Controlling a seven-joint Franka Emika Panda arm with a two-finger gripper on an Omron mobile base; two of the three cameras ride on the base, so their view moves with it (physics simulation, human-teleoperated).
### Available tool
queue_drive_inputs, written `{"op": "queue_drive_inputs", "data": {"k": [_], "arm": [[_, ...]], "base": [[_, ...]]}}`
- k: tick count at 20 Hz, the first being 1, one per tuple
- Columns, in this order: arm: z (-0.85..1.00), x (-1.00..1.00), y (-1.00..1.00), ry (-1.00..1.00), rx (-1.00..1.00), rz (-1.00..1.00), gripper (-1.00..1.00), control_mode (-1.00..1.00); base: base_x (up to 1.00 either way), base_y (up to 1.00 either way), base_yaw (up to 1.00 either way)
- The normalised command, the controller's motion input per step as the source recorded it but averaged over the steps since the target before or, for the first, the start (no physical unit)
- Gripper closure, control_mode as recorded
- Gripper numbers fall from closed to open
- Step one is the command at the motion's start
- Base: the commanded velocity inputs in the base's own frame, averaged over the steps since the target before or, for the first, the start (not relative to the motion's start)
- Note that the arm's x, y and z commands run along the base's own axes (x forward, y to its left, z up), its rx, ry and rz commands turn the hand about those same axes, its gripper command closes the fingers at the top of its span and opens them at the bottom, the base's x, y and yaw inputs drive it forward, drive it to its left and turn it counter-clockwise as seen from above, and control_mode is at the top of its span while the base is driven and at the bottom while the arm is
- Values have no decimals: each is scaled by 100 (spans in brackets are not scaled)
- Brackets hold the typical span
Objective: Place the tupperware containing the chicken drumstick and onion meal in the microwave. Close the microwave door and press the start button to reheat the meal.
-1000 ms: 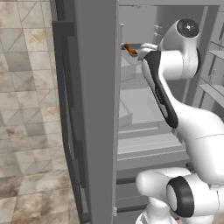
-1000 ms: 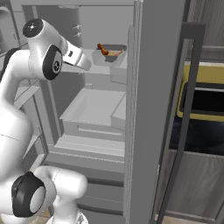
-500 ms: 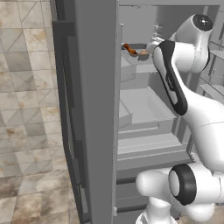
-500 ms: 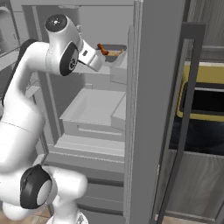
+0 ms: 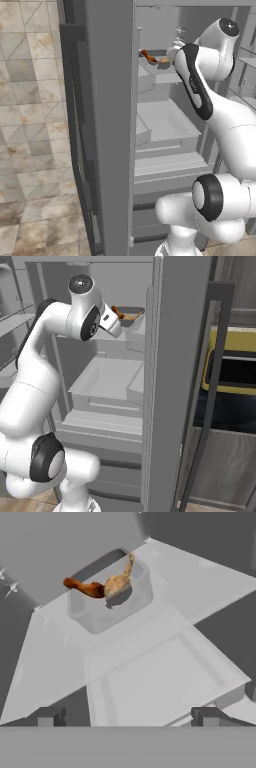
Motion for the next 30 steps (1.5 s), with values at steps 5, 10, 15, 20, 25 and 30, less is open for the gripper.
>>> {"op": "queue_drive_inputs", "data": {"k": [5, 10, 15, 20, 25, 30], "arm": [[-2, 33, 0, 2, 0, 0, -100, -100], [0, 38, -2, 7, 1, 0, -100, -100], [0, 42, -8, 7, 4, 0, -100, -100], [0, 36, -3, 7, 4, 0, -100, -100], [-3, 31, 0, 7, 2, 0, -100, -100], [-5, 31, 0, 5, 0, 0, -100, -100]], "base": [[0, 0, 0], [0, 0, 0], [0, 0, 0], [0, 0, 0], [0, 0, 0], [0, 0, 0]]}}
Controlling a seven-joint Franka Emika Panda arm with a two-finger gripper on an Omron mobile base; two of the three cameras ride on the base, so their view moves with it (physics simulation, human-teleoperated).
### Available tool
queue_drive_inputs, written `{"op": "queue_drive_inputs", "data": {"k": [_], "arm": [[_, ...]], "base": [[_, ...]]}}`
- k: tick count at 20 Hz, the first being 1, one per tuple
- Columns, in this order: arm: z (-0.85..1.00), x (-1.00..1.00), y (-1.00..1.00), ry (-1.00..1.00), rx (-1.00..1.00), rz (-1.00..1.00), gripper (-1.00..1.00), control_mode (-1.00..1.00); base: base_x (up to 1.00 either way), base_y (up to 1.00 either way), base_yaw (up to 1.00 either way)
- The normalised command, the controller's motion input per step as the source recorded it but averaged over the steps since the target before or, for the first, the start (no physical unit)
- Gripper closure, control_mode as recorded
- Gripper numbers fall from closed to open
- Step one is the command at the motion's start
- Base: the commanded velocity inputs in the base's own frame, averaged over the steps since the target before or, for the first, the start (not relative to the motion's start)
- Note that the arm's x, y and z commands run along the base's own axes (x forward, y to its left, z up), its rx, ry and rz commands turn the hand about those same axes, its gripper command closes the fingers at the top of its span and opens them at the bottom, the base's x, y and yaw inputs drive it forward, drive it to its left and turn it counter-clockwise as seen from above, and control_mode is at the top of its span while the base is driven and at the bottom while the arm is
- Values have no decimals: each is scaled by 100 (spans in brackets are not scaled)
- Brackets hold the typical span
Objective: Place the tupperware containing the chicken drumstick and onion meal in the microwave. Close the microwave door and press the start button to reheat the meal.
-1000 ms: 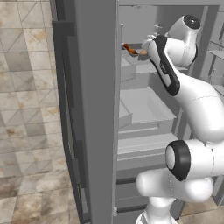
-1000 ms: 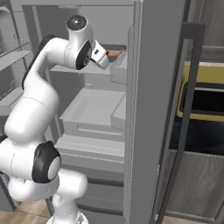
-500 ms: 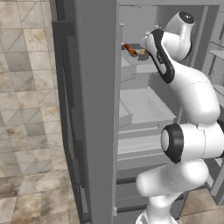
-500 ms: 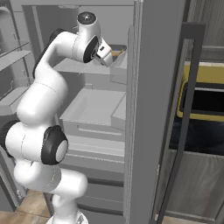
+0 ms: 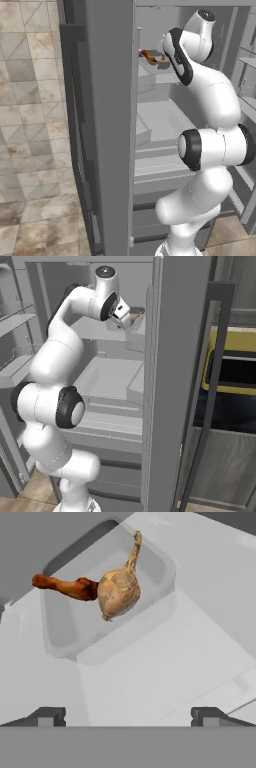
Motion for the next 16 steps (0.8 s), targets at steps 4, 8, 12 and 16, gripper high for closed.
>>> {"op": "queue_drive_inputs", "data": {"k": [4, 8, 12, 16], "arm": [[-14, 27, 0, 2, 0, 0, -100, -100], [-16, 28, 0, 1, 0, 0, -100, -100], [-11, 33, 0, 2, 0, 0, -100, -100], [-2, 39, 0, 1, 0, 0, -100, -100]], "base": [[0, 0, 0], [0, 0, 0], [0, 0, 0], [0, 0, 0]]}}
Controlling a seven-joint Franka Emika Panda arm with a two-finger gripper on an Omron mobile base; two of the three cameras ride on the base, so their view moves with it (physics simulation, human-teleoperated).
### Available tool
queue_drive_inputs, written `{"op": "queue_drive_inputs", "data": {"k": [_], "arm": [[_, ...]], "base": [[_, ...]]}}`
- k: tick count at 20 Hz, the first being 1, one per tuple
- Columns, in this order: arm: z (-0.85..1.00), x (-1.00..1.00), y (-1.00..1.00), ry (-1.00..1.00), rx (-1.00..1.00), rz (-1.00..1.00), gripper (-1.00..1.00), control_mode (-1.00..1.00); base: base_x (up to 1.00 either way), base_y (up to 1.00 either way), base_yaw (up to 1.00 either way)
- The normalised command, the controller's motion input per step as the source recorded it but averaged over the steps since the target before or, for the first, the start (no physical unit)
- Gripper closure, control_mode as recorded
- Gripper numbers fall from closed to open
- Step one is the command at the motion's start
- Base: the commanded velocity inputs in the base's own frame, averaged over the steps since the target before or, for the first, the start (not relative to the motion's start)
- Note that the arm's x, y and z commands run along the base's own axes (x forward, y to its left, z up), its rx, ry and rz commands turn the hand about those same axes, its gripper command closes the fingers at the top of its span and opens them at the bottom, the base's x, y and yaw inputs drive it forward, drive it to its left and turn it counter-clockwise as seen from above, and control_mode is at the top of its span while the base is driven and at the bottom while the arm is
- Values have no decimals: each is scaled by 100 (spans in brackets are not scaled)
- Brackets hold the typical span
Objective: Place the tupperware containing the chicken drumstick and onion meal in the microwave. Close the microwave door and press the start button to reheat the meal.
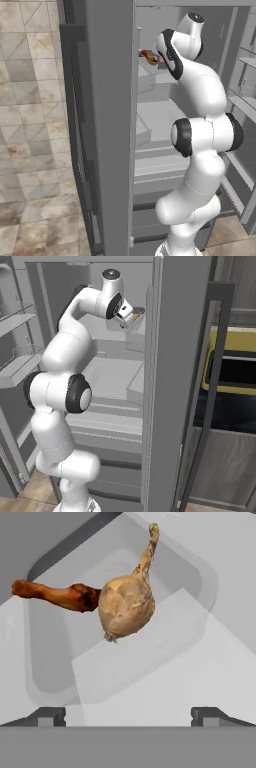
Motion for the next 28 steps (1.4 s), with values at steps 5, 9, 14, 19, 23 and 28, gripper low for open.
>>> {"op": "queue_drive_inputs", "data": {"k": [5, 9, 14, 19, 23, 28], "arm": [[0, 38, 0, 0, 0, 0, -100, -100], [0, 32, 0, 0, 0, 0, -100, -100], [-4, 30, 0, 0, 0, -1, -100, -100], [-21, 28, 0, 1, 0, -3, -100, -100], [-35, 20, 0, 3, 0, -4, -100, -100], [-51, 13, 3, 5, -2, -9, -100, -100]], "base": [[0, 0, 0], [0, 0, 0], [0, 0, 0], [0, 0, 0], [0, 0, 0], [0, 0, 0]]}}
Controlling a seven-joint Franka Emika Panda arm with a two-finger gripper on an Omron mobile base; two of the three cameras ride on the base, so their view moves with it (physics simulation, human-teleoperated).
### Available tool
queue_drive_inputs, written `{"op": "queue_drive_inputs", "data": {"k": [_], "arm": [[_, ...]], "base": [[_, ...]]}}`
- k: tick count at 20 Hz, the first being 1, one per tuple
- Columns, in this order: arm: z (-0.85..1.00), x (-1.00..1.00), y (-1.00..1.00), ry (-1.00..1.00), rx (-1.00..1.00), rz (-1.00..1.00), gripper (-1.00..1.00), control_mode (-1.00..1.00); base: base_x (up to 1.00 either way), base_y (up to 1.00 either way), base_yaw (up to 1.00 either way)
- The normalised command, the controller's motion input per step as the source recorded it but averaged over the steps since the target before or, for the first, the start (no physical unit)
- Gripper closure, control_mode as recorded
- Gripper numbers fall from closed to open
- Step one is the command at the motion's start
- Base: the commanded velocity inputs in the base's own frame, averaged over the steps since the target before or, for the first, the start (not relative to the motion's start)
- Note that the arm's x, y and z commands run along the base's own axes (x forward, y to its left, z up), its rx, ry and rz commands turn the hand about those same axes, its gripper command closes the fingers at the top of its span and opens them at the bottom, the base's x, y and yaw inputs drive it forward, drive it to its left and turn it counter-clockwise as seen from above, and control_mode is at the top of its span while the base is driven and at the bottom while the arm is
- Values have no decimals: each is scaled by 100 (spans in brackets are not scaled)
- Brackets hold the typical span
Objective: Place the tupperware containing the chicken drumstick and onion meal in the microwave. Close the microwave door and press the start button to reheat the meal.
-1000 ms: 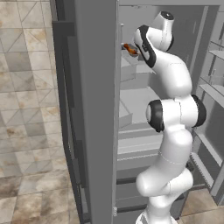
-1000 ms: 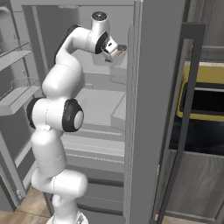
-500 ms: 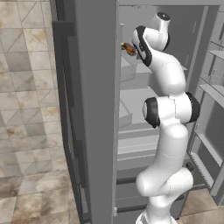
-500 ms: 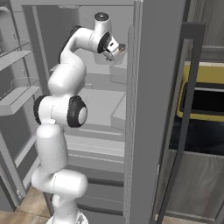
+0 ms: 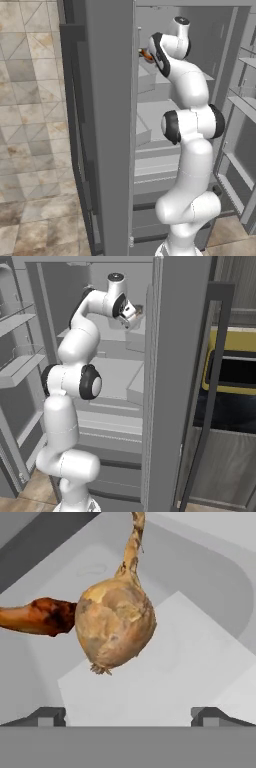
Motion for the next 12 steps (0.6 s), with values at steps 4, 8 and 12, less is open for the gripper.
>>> {"op": "queue_drive_inputs", "data": {"k": [4, 8, 12], "arm": [[-49, 5, 14, 0, -4, -10, 100, -100], [-9, 1, 3, 0, -1, -3, 100, -100], [-1, 0, 0, 0, 0, 0, 100, -100]], "base": [[0, 0, 0], [0, 0, 0], [0, 0, 0]]}}
